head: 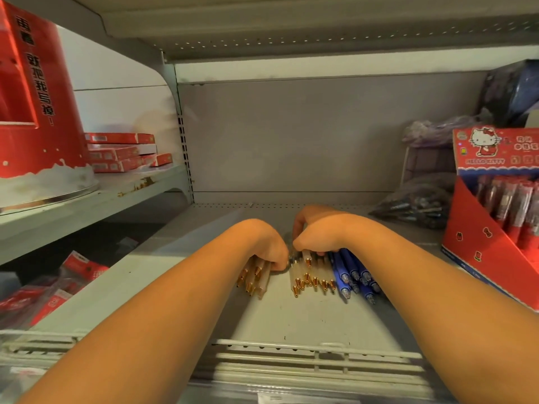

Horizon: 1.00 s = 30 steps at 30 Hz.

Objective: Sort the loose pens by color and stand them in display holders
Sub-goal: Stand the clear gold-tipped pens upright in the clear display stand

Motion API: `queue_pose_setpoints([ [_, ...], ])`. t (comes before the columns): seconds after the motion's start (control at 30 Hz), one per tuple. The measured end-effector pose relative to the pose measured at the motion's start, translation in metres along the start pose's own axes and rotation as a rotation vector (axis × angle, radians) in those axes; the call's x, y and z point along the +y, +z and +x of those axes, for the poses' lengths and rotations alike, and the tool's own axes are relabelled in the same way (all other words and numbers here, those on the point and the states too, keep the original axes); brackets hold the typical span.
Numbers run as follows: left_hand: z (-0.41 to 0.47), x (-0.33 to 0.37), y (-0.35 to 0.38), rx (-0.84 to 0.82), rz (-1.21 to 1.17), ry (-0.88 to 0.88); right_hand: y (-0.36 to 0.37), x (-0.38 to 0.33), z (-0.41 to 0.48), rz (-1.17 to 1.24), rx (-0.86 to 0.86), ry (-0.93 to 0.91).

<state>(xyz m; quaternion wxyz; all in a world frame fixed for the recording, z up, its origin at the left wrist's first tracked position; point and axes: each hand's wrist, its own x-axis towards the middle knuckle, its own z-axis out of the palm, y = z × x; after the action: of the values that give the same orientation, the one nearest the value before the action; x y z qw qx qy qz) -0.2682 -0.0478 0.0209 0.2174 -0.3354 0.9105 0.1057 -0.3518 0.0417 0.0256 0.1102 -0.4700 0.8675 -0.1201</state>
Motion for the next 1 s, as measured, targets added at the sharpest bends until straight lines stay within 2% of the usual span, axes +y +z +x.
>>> queue_pose_setpoints([
  [0.17,-0.001,-0.003,0.003,0.098,-0.011,0.008,-0.003,0.003,-0.001,0.086,0.054,-0.002],
  [0.33,0.0,-0.008,0.008,0.154,-0.123,0.005,-0.005,0.002,-0.004,0.139,0.059,-0.002],
  [0.7,-0.002,-0.042,0.006,0.179,-0.335,0.069,-0.005,0.011,-0.001,0.226,0.145,-0.004],
  [0.8,-0.001,-0.05,0.004,0.314,-0.636,0.069,-0.005,0.015,0.0,0.311,0.213,-0.003],
  [0.87,0.0,-0.052,0.001,0.415,-0.828,0.137,-0.005,0.016,0.0,0.439,0.271,-0.007],
  [1.0,-0.004,-0.047,-0.005,0.444,-1.099,0.279,-0.011,0.003,-0.008,0.798,0.391,-0.003],
])
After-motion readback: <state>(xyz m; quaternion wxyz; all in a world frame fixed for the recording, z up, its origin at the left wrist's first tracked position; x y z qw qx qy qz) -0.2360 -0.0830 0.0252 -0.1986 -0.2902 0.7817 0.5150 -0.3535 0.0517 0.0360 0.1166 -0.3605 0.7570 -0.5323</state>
